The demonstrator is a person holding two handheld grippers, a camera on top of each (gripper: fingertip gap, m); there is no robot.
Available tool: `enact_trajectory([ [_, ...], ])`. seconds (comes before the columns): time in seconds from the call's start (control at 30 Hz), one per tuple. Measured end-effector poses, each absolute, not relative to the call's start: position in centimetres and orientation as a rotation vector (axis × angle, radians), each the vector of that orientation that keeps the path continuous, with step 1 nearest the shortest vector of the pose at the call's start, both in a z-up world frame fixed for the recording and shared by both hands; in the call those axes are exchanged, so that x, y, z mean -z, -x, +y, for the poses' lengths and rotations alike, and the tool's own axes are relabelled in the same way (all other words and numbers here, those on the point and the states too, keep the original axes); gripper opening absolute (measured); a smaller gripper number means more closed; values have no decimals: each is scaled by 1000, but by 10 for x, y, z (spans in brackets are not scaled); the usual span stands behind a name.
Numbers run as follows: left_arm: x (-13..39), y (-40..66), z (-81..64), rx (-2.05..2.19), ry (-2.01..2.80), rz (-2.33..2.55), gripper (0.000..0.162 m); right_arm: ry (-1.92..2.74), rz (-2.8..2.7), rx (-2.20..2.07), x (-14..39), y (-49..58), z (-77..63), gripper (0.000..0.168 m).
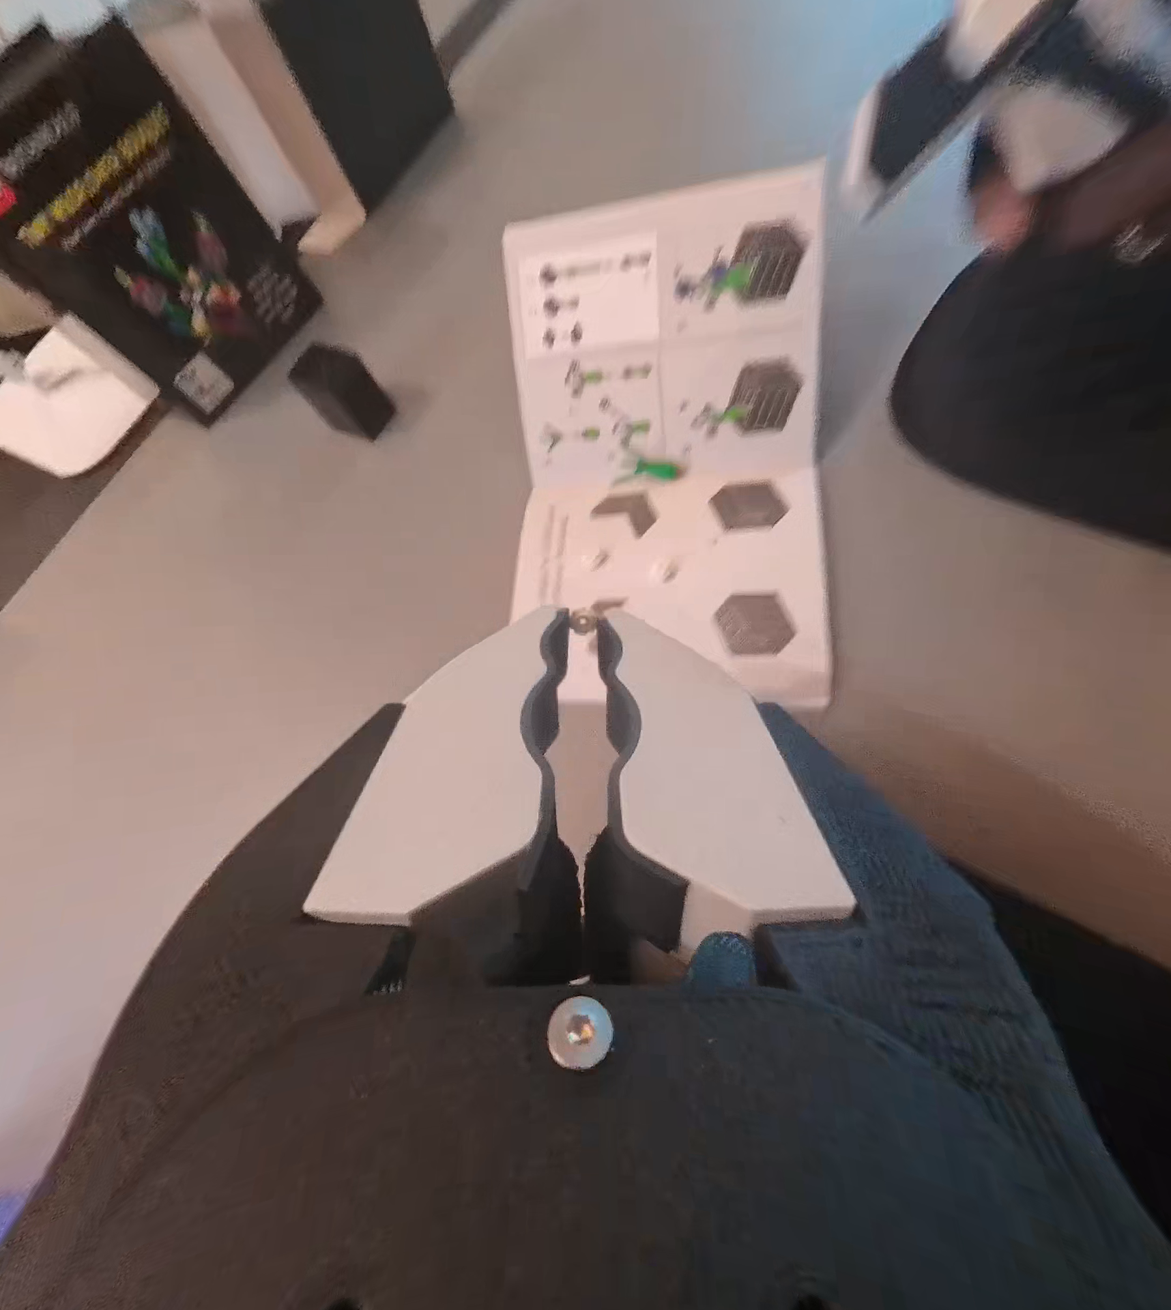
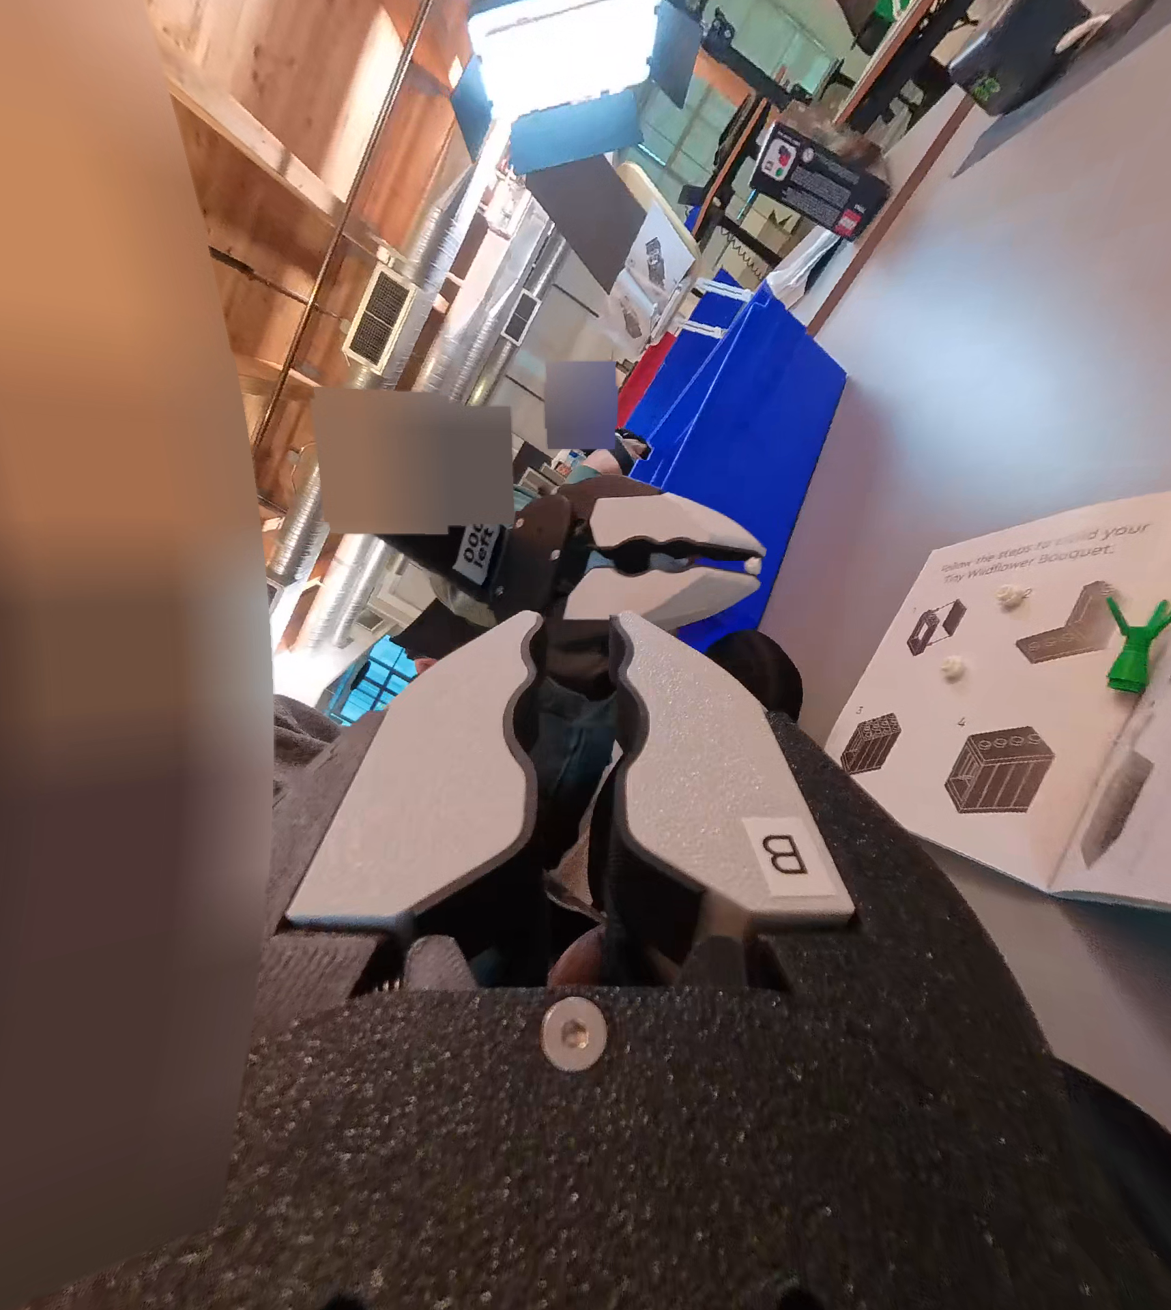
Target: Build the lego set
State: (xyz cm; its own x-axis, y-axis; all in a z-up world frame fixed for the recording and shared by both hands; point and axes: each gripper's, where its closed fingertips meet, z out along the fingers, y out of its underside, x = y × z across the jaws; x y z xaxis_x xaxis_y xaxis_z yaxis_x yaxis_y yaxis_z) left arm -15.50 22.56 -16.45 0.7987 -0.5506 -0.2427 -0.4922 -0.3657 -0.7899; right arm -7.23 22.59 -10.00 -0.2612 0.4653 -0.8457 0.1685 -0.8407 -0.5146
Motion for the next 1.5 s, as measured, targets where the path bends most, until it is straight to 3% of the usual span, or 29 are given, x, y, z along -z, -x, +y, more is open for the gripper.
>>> enact_trajectory([
  [0.37, 221, 192, 207, 61, 2452, 952, 8, 1800, -1018, -1993, 117, 63, 221, 16],
  [0.53, 229, 192, 205, 88, 2542, 991, 8, 1755, -1297, -1603, 130, 61, 223, 20],
  [1.0, 232, 193, 201, 116, 2588, 1009, 15, 1582, -1583, -1256, 133, 74, 198, 32],
  [1.17, 225, 180, 198, 163, 2544, 976, 25, 1634, -1563, -1128, 142, 75, 210, 32],
  [1.5, 158, 106, 219, 387, 1956, 726, 26, 1817, -1640, -537, 165, 78, 266, 29],
])
